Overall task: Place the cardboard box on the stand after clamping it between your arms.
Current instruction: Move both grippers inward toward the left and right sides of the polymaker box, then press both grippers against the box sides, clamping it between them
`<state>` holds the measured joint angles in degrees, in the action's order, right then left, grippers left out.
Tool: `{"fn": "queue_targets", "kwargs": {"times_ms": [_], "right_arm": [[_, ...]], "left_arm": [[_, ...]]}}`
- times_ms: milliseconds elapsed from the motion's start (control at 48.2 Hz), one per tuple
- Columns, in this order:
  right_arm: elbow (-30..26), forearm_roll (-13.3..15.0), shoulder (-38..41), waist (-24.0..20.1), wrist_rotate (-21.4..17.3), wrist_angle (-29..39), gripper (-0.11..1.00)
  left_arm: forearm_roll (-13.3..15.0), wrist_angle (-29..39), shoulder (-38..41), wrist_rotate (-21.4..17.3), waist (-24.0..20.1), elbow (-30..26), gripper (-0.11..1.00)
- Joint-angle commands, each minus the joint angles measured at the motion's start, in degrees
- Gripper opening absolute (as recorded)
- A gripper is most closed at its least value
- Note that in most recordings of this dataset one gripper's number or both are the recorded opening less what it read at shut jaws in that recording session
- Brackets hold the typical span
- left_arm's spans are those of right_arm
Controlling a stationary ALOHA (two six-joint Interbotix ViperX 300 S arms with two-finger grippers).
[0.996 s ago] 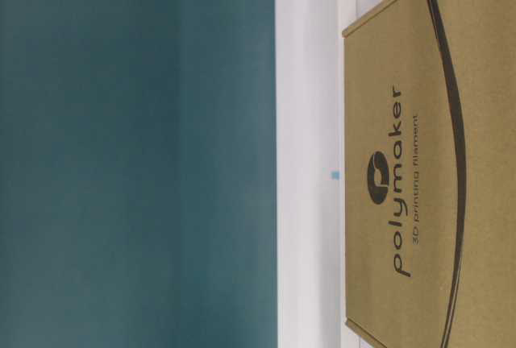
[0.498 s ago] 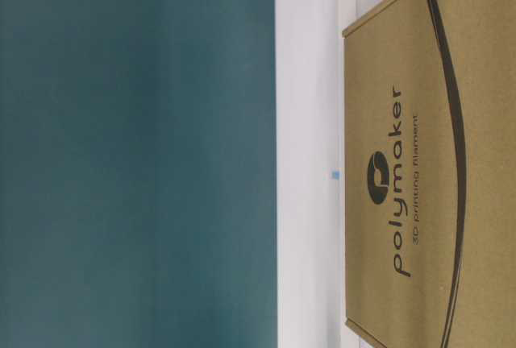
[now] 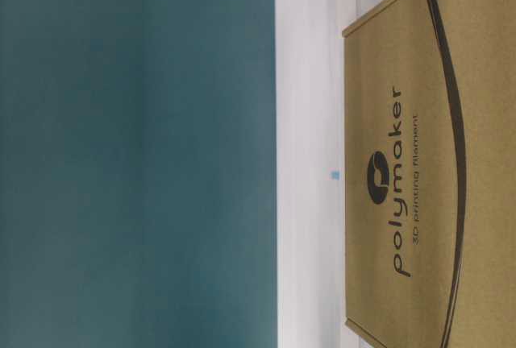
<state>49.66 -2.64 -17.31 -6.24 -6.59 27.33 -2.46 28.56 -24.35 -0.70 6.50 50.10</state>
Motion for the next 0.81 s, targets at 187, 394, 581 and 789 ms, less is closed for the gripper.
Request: {"fn": "queue_targets", "kwargs": {"times_ms": [187, 394, 581, 789], "right_arm": [[-4.0, 0.2, 9.6, -0.7, -3.8, 0.8, 0.73], [-3.8, 0.3, 14.2, -0.8, -3.7, -3.0, 0.83], [-4.1, 0.5, 17.2, -1.4, -3.2, -9.3, 0.83], [-5.3, 1.8, 21.0, -4.6, -2.5, -10.9, 0.83]], "left_arm": [[-0.2, -1.8, 4.4, 0.6, 0.1, -0.6, 0.3], [-0.1, -9.1, 12.0, 1.3, 0.2, 0.8, 0.85], [-0.1, -17.7, 16.6, 1.5, 0.1, 1.4, 0.83], [-0.1, -18.9, 18.9, 1.6, -0.4, 0.8, 0.82]]}}
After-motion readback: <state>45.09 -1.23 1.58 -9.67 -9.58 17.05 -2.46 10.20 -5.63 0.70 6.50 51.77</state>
